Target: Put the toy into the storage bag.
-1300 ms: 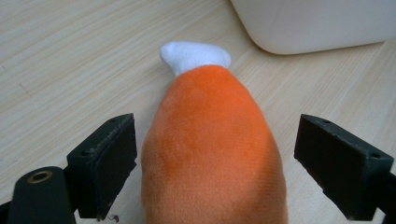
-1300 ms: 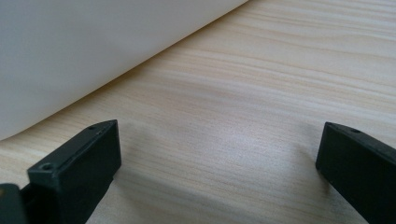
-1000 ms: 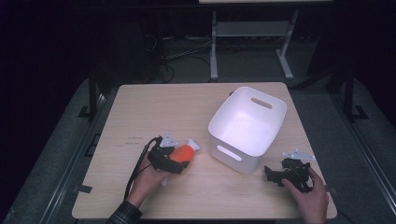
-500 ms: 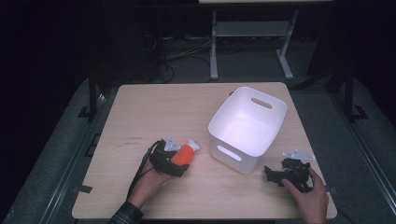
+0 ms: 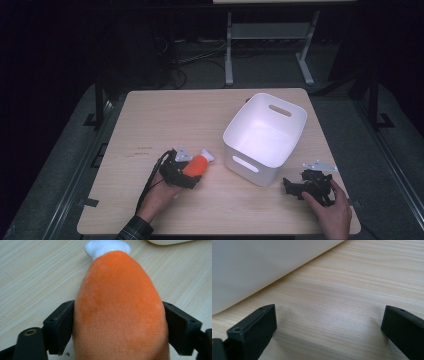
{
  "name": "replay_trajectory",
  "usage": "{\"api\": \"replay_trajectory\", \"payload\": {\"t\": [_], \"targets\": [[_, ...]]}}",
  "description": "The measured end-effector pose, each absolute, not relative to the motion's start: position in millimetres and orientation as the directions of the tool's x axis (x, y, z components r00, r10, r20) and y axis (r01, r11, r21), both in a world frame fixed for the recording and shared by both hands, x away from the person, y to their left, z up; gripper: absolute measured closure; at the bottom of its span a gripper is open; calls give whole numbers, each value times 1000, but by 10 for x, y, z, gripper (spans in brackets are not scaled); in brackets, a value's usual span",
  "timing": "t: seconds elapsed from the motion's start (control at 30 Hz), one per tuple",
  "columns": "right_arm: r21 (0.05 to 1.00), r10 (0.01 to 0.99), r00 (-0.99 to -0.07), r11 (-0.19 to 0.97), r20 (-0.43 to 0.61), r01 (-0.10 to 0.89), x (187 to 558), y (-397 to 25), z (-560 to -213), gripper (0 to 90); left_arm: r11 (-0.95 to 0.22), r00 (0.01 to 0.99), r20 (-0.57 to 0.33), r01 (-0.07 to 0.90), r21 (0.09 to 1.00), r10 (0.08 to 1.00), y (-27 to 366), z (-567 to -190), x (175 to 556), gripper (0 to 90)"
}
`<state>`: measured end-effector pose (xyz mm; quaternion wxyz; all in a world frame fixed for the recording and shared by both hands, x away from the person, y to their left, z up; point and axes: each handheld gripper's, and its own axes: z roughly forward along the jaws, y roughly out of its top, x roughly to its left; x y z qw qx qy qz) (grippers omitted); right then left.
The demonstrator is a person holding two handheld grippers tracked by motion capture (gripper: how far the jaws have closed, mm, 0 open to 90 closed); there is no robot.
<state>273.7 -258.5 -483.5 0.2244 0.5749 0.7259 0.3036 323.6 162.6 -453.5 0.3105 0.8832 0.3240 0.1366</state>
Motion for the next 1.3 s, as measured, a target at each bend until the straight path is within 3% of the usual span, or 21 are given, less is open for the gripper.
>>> {"api": "replay_trajectory", "payload": {"t": [0.3, 1.3], "targets": [[699, 971, -238, 155, 23, 698, 2737, -2585, -4835, 0, -575, 753, 4, 499, 648, 658, 1693, -4515, 3255, 244], [698, 971, -238, 154, 24, 699, 2736, -2585, -4835, 0, -542, 804, -71, 460, 703, 590, 1826, -4134, 3376, 247]]}}
